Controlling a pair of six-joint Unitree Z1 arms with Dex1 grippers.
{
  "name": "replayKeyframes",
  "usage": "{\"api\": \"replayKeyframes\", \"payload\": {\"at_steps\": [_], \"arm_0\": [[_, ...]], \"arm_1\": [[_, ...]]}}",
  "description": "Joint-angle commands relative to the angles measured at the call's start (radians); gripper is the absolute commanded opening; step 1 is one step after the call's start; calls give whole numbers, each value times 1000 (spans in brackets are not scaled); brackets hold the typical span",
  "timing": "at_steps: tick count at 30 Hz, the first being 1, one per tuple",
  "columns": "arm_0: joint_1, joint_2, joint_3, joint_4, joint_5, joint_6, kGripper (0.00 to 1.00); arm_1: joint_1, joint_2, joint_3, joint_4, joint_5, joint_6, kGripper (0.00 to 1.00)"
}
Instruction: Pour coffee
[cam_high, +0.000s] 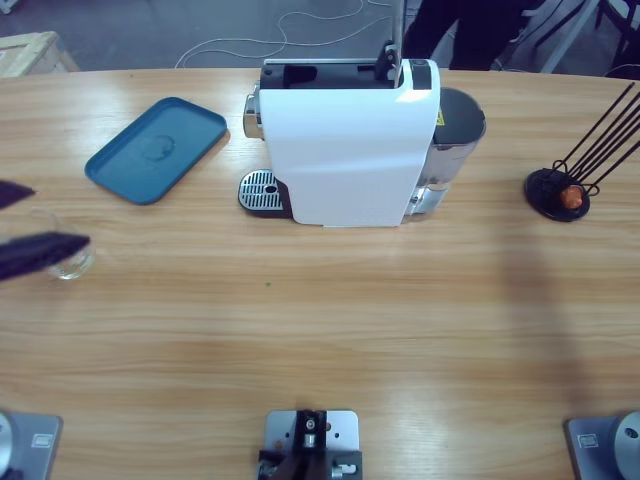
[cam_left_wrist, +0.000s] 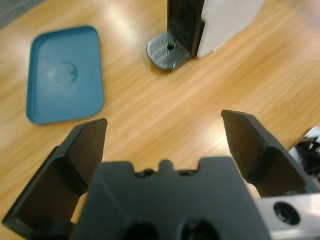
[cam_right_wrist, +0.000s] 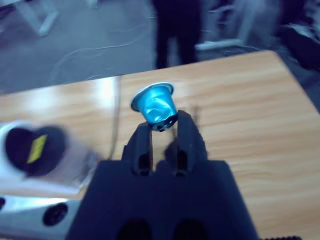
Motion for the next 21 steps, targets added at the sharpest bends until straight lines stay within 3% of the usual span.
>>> {"api": "replayKeyframes", "payload": {"at_steps": [1, 4, 7, 15, 21], "arm_0": [[-11, 56, -80, -10, -65, 86, 991], [-11, 58, -75, -11, -70, 86, 991], [-11, 58, -67, -11, -70, 86, 991], [-2, 44, -38, -11, -68, 84, 991], [9, 36, -22, -11, -68, 83, 992]], "arm_1": [[387, 62, -80, 61, 158, -233, 0], [528, 188, -196, 95, 174, -336, 0], [590, 350, -360, 139, 252, -438, 0], [596, 654, -749, 312, 384, -702, 0], [599, 770, -873, 426, 378, -793, 0]]}}
